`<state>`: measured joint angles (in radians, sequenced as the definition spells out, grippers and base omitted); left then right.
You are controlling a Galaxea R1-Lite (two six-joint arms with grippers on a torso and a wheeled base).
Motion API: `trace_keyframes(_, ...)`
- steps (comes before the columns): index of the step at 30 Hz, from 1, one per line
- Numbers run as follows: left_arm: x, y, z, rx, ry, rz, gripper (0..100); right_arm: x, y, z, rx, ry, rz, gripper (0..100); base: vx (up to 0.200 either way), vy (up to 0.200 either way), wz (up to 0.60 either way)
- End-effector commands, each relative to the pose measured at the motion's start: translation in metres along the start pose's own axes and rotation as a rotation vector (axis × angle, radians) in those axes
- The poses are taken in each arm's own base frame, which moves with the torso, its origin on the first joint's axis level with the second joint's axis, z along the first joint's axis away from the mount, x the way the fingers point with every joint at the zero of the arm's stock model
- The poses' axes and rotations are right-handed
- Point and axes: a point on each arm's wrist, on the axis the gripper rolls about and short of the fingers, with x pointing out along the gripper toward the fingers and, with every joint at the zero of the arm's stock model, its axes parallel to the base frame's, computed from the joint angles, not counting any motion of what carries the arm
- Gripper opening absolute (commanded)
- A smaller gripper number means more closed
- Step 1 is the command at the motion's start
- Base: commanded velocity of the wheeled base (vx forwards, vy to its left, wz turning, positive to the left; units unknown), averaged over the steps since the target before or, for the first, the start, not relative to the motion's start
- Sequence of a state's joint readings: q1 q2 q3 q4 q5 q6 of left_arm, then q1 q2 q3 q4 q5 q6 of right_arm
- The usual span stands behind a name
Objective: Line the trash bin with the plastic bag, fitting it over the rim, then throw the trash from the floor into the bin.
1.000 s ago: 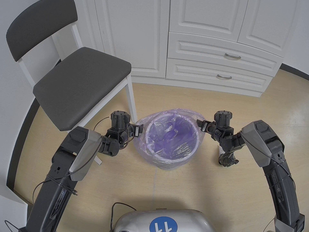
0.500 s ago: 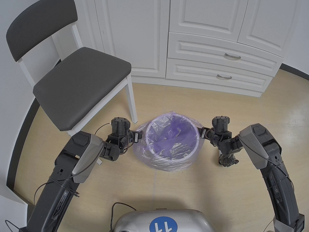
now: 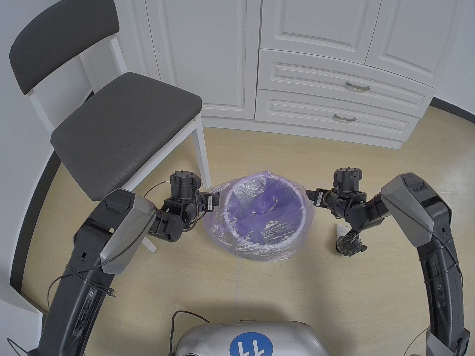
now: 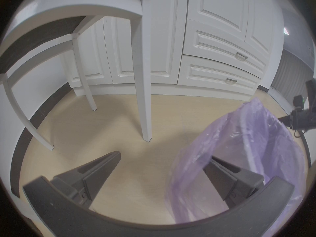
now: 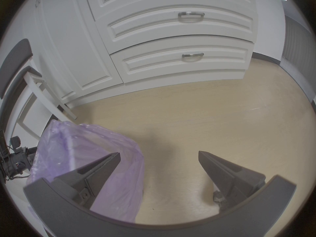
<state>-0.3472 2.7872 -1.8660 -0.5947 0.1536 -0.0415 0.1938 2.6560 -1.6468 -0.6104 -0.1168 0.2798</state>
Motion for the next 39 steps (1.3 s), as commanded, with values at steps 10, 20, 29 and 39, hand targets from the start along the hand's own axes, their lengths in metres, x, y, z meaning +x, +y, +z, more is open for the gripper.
trace_keyframes(10, -0.088, -0.002, -0.004, 0.01, 0.021, -0.032, 100, -0.073, -0.004, 0.005, -0.231, 0.148, 0.047, 100, 0.0, 0.0, 0.0)
trace_keyframes(20, -0.086, -0.014, -0.048, 0.008, 0.071, -0.073, 100, -0.06, -0.003, -0.028, -0.273, 0.251, 0.099, 100, 0.0, 0.0, 0.0)
trace_keyframes(29, -0.096, -0.025, -0.066, 0.009, 0.14, -0.154, 100, -0.058, -0.008, -0.039, -0.282, 0.285, 0.1, 100, 0.0, 0.0, 0.0)
trace_keyframes(39, -0.115, -0.042, -0.086, 0.041, 0.19, -0.235, 100, -0.055, -0.012, -0.052, -0.335, 0.318, 0.101, 100, 0.0, 0.0, 0.0)
